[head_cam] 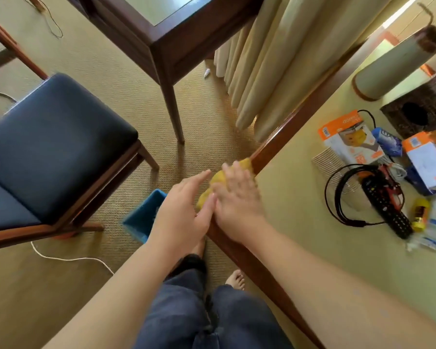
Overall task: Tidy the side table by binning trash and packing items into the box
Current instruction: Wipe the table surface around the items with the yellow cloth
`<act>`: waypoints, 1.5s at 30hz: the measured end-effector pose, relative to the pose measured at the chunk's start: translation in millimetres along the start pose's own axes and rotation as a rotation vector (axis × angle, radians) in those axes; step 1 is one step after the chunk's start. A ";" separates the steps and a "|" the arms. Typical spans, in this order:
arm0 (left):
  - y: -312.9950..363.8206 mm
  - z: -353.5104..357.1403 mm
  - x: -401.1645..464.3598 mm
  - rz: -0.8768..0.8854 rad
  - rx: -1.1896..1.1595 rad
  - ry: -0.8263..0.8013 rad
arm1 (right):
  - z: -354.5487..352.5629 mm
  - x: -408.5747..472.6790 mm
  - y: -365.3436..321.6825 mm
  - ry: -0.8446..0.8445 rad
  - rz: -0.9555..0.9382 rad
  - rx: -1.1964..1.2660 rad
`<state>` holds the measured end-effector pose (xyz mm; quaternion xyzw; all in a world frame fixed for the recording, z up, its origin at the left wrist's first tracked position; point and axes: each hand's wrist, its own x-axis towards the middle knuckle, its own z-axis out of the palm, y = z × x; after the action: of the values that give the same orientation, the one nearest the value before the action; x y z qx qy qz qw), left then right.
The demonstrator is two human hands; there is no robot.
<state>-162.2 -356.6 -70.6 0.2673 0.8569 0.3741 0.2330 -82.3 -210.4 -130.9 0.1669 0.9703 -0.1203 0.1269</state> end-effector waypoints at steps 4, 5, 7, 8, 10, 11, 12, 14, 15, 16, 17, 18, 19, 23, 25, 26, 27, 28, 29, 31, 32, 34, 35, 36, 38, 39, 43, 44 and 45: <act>4.5 -10.1 21.4 -0.026 -0.003 -0.026 | 3.1 -45.9 -23.1 -0.173 -0.398 -0.026; 4.6 -11.6 24.7 -0.017 -0.009 -0.036 | -1.3 -33.9 -7.4 -0.204 -0.466 -0.066; 5.0 -15.2 28.0 0.001 -0.028 -0.056 | -16.5 0.2 24.1 -0.259 -0.412 -0.111; 5.1 -16.4 28.6 0.006 -0.031 -0.063 | -25.8 20.6 43.8 -0.211 -0.288 -0.090; 5.1 -17.3 26.8 0.004 -0.017 -0.066 | -49.9 61.4 87.5 -0.168 -0.005 -0.122; 5.5 -17.5 24.3 0.002 -0.013 -0.064 | -62.7 78.8 107.1 -0.201 0.104 -0.152; 5.3 -17.3 21.5 0.002 -0.014 -0.062 | -73.5 95.4 124.3 -0.221 0.188 -0.166; 5.2 -17.3 15.8 0.002 -0.017 -0.066 | -88.2 118.1 140.9 -0.196 0.343 -0.142; 4.4 -17.3 13.2 0.004 -0.014 -0.071 | -86.1 123.3 139.9 -0.158 0.419 -0.116; 3.6 -17.5 10.9 0.007 -0.013 -0.075 | -82.1 123.1 131.0 -0.117 0.479 -0.087; 2.6 -18.1 9.3 0.008 -0.015 -0.078 | -73.0 116.2 116.6 -0.058 0.531 -0.033; 1.2 -18.1 8.5 0.008 -0.020 -0.078 | -59.9 104.2 98.8 0.003 0.562 0.031; -0.1 -17.8 7.7 0.009 -0.025 -0.075 | -47.1 87.3 77.2 0.054 0.556 0.080; -0.3 -4.8 12.2 -0.020 -0.046 -0.054 | 4.4 -7.3 -13.4 0.031 0.302 0.094; 7.3 7.1 18.1 -0.033 -0.033 -0.044 | 18.3 -47.9 -36.5 -0.006 0.145 0.049; 12.3 14.3 20.9 -0.030 -0.022 -0.040 | 21.9 -63.9 -37.1 -0.021 0.093 0.042; 18.0 21.9 23.0 -0.019 -0.007 -0.045 | 23.5 -78.6 -32.1 -0.037 0.058 0.040; 24.1 30.6 24.3 0.000 0.016 -0.066 | 24.7 -94.1 -23.4 -0.052 0.041 0.036; 31.1 39.8 24.5 0.028 0.049 -0.101 | 27.5 -110.7 -12.4 -0.065 0.039 0.035; 44.3 59.5 22.3 0.093 0.124 -0.191 | 39.3 -150.9 10.8 -0.078 0.066 0.033; 50.2 69.5 20.7 0.120 0.156 -0.239 | 46.8 -174.3 22.2 -0.075 0.088 0.015; 62.1 90.0 15.2 0.174 0.222 -0.312 | 63.6 -228.7 47.1 -0.074 0.161 -0.025; 67.4 99.9 11.8 0.205 0.254 -0.335 | 70.5 -257.6 60.8 -0.080 0.204 -0.036; 71.1 109.4 8.5 0.233 0.275 -0.358 | 76.5 -285.5 74.3 -0.084 0.243 -0.048; 78.8 128.6 0.8 0.280 0.295 -0.414 | 85.5 -341.3 101.0 -0.099 0.312 -0.047; 81.9 137.8 -3.5 0.290 0.294 -0.439 | 88.6 -369.6 114.0 -0.116 0.357 -0.030; 97.9 174.3 -21.5 0.336 0.294 -0.490 | 91.5 -475.2 169.7 -0.148 0.794 0.115; 102.6 183.9 -25.8 0.357 0.303 -0.490 | 90.9 -492.2 182.2 -0.123 0.933 0.170; 107.7 194.2 -30.3 0.380 0.311 -0.488 | 91.9 -502.9 192.1 -0.094 1.034 0.204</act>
<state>7.5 -213.4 -100.9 0.5360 0.7575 0.2007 0.3139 463.4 -207.4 -109.8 0.6297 0.7380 -0.1430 0.1960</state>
